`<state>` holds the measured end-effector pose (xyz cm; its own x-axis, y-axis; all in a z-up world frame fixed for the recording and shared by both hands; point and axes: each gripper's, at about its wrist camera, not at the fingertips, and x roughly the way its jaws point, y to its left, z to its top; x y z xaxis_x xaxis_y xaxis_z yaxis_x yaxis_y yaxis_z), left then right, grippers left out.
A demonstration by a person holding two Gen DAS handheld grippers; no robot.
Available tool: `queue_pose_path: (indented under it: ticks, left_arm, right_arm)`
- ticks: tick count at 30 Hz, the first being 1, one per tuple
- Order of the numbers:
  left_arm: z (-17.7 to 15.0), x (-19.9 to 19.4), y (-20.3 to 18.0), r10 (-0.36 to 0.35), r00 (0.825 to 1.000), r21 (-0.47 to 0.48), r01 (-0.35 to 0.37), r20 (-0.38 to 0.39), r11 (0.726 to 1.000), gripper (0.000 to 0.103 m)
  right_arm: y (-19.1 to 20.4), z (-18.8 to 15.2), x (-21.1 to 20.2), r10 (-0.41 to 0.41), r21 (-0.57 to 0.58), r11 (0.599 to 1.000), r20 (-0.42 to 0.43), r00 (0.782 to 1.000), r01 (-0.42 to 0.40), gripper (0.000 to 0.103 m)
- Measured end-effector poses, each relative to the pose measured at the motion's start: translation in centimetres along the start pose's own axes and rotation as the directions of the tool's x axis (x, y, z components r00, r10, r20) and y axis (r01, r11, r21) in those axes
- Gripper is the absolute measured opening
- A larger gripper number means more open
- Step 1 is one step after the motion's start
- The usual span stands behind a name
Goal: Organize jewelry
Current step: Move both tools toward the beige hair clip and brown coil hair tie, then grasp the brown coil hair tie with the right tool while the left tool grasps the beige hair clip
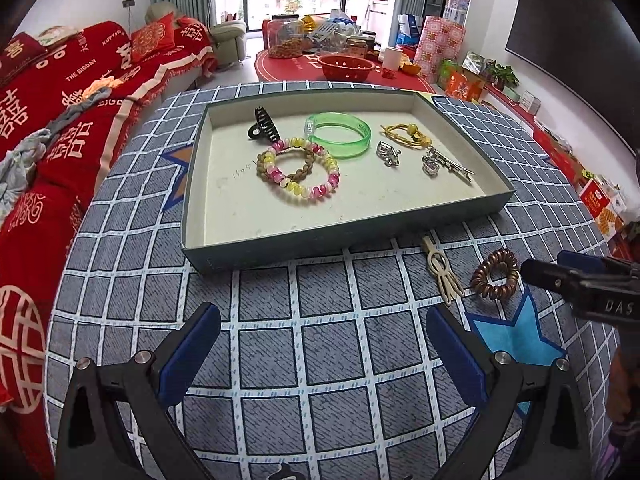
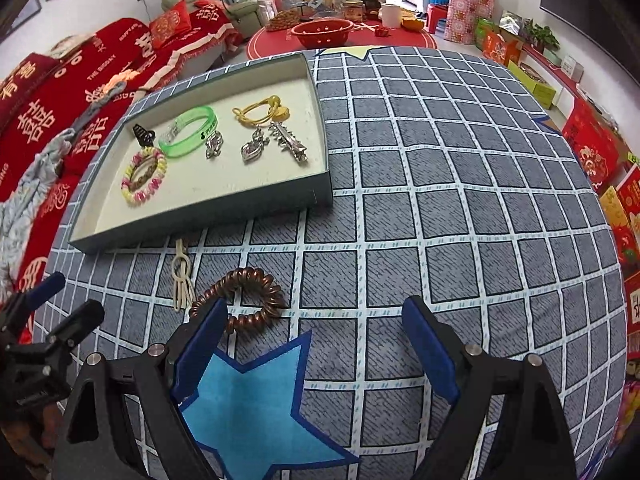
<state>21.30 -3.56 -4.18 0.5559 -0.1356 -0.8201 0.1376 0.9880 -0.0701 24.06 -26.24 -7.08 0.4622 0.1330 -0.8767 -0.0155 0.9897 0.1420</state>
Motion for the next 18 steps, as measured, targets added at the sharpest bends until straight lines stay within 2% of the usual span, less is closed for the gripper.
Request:
queue_pose_path:
  ticks: [12,15,18]
  left_arm:
    - [0.3,0.7,0.2,0.015,1.000,-0.027,-0.015,-0.014,1.000,0.103]
    - [0.4,1.0,0.0,0.017,1.000,-0.024,-0.018,-0.021,1.000,0.103]
    - [0.5,1.4,-0.5,0.012,1.000,-0.017,-0.012,-0.027,1.000,0.103]
  right_arm:
    - [2.3,-0.3,1.8,-0.017,-0.147,0.989,-0.007,1.000,0.015,0.078]
    - [2.7,-0.4,1.7,-0.013,-0.167,0.986,0.005,1.000,0.013,0.070]
    - [2.8,-0.4,1.6,-0.007,-0.180,0.984,0.015,1.000,0.009,0.057]
